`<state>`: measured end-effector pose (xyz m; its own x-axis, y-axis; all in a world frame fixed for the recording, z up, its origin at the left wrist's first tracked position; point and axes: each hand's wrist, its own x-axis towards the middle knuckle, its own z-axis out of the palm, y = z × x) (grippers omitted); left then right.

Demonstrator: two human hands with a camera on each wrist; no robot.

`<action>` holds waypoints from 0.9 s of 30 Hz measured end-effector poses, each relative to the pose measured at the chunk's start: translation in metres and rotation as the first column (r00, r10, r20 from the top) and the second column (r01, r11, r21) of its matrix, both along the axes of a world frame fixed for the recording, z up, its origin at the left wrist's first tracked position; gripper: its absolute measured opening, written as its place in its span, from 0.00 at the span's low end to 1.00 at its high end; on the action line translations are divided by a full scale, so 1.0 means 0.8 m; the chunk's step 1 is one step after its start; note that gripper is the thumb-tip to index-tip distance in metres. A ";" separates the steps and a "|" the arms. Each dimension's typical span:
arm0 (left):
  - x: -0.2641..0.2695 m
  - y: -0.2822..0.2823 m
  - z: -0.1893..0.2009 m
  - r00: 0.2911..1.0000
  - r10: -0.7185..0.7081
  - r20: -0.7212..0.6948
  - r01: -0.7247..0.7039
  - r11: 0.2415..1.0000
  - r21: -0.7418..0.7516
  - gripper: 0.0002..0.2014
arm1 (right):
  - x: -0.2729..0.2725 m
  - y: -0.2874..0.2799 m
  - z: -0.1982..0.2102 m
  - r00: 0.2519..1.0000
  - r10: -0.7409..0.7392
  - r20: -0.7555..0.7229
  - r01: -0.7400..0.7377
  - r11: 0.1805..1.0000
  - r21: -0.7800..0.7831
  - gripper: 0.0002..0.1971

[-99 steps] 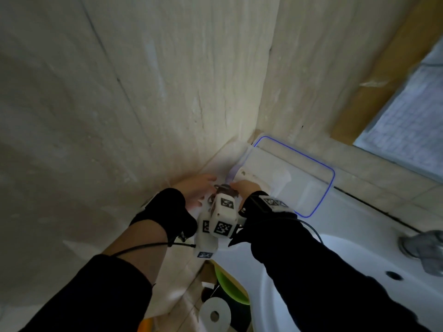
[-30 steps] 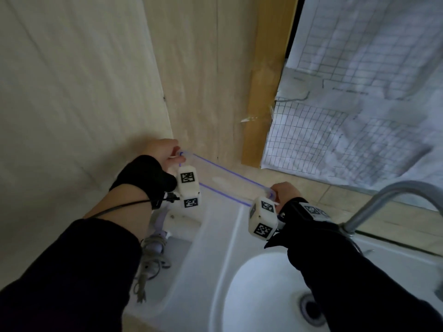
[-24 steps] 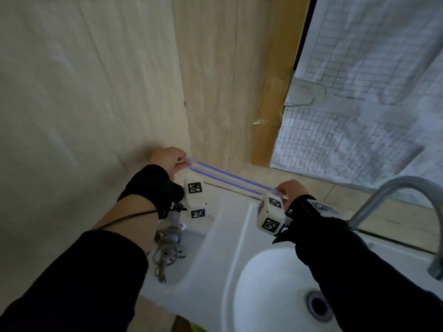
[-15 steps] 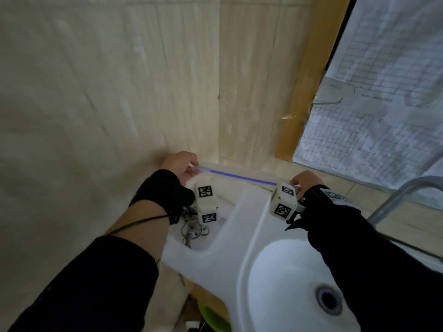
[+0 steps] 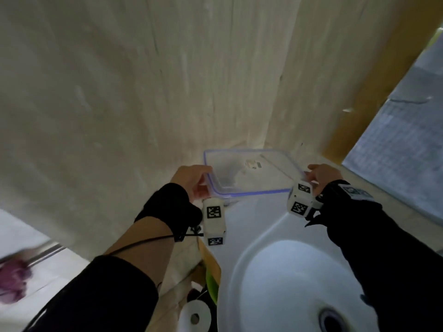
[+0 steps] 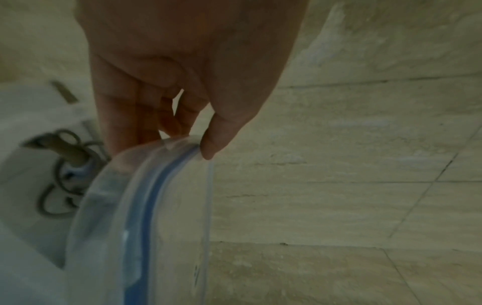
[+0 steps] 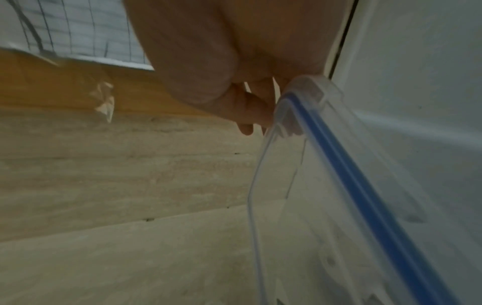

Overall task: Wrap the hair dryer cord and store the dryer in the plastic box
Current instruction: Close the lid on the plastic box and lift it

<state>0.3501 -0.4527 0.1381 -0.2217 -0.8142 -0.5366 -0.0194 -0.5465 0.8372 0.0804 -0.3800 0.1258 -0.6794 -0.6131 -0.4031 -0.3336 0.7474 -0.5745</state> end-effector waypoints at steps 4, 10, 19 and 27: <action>0.025 0.006 -0.011 0.998 0.025 0.053 -0.027 0.999 0.045 0.07 | 0.013 -0.022 -0.001 0.999 0.033 0.025 -0.031 0.998 -0.062 0.26; 0.052 0.012 -0.028 0.984 0.032 0.173 -0.046 0.996 0.074 0.14 | 0.026 -0.060 -0.013 0.975 0.050 0.219 0.000 0.975 -0.221 0.25; 0.053 0.019 -0.052 0.981 0.073 0.182 -0.085 0.995 0.056 0.13 | 0.017 -0.095 -0.039 0.985 0.055 0.163 -0.019 0.976 -0.216 0.25; 0.038 0.013 -0.063 0.979 0.104 0.178 -0.110 0.994 0.026 0.13 | 0.000 -0.098 -0.060 0.954 0.028 0.299 0.076 0.940 -0.332 0.25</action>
<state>0.3808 -0.4426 0.0878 -0.0341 -0.8080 -0.5882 -0.1046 -0.5825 0.8061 0.0806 -0.4584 0.0781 -0.5781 -0.7324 -0.3598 -0.0945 0.4980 -0.8620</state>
